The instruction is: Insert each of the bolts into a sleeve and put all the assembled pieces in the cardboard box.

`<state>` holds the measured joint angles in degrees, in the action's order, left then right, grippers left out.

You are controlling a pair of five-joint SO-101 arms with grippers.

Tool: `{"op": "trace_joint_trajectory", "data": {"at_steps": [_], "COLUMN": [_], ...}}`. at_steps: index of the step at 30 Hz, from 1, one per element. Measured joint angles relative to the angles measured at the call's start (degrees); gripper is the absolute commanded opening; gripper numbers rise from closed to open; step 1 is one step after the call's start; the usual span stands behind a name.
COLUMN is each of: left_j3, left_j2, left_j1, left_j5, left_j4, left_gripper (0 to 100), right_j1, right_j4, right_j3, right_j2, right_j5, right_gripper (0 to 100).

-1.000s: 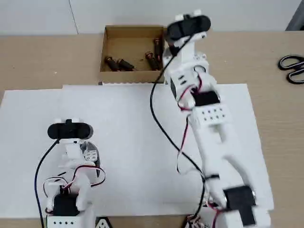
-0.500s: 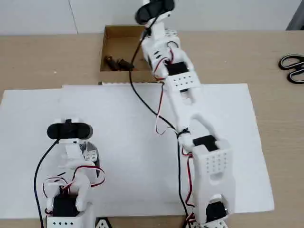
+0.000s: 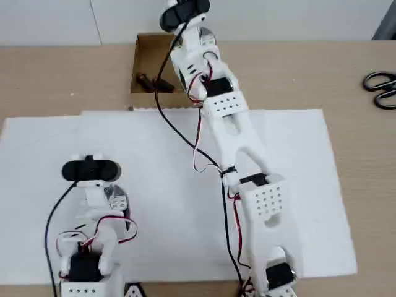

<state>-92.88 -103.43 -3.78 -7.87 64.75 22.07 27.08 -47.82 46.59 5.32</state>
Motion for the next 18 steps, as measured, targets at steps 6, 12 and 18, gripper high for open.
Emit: {"op": "trace_joint_trajectory", "data": {"at_steps": [6,12,18], "left_j3": [0.0,0.0,0.0], "left_j2": [0.0,0.0,0.0], "left_j1": [0.0,0.0,0.0], "left_j5": [0.0,0.0,0.0], "left_j4": [0.0,0.0,0.0], "left_gripper": [1,1,1], "right_j1": [-1.1,-2.1,-2.2], "right_j4": [5.0,16.1,31.6], "right_j3": [-5.8,-18.1,-32.6], "right_j2": [0.0,0.0,0.0], "right_j5": [0.0,0.0,0.0], "right_gripper": [12.8,1.3,0.3]}}
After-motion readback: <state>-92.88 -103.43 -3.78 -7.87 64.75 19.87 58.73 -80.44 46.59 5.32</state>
